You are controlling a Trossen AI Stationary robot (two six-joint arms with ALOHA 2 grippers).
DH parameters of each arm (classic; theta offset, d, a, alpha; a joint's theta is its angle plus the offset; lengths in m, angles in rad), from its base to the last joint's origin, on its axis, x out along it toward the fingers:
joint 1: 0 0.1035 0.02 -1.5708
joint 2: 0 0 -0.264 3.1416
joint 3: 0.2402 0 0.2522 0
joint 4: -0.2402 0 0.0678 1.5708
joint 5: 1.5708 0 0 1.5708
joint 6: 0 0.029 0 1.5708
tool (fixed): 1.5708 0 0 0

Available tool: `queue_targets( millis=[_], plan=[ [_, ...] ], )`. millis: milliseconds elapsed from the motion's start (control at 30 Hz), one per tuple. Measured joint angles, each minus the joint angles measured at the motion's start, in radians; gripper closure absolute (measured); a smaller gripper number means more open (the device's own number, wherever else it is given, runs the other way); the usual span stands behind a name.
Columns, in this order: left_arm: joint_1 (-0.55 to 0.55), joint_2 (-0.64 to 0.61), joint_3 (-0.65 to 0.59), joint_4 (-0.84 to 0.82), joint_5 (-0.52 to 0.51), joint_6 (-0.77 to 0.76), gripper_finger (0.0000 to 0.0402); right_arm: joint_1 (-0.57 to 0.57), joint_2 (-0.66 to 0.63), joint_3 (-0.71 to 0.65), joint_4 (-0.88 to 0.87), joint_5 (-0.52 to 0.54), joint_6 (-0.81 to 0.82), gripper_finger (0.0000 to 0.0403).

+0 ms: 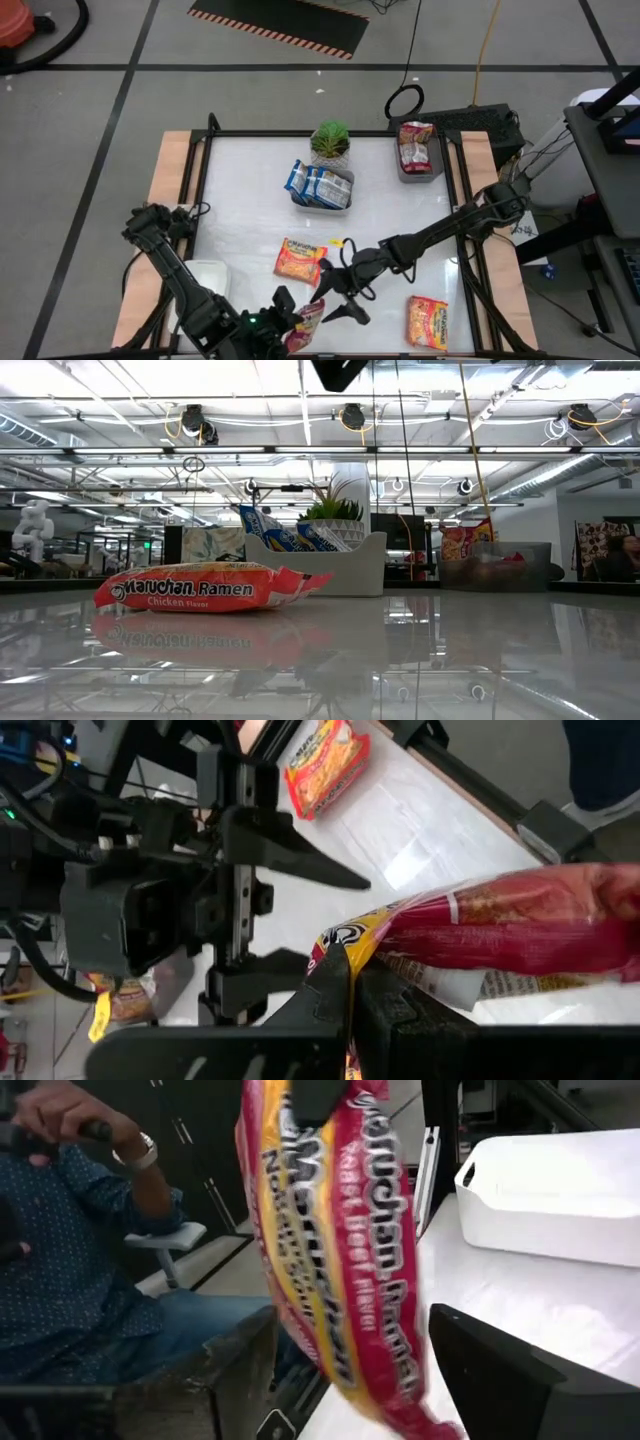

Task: Sort Maruchan noodles
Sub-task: Put the red noodle pack into the black bin

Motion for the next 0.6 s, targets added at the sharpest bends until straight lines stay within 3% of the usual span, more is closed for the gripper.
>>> queue_targets(
  millis=[267,600],
  plan=[
    [0.0,0.0,0.0,0.005,0.01,-0.008,0.0399,0.0,0.021,0.012,0.093,0.002,-0.093,0.0147],
    [0.012,0.015,-0.002,0.009,0.028,-0.003,0.0399,0.0,0.035,0.012,0.122,-0.004,-0.085,0.015]
  ],
)
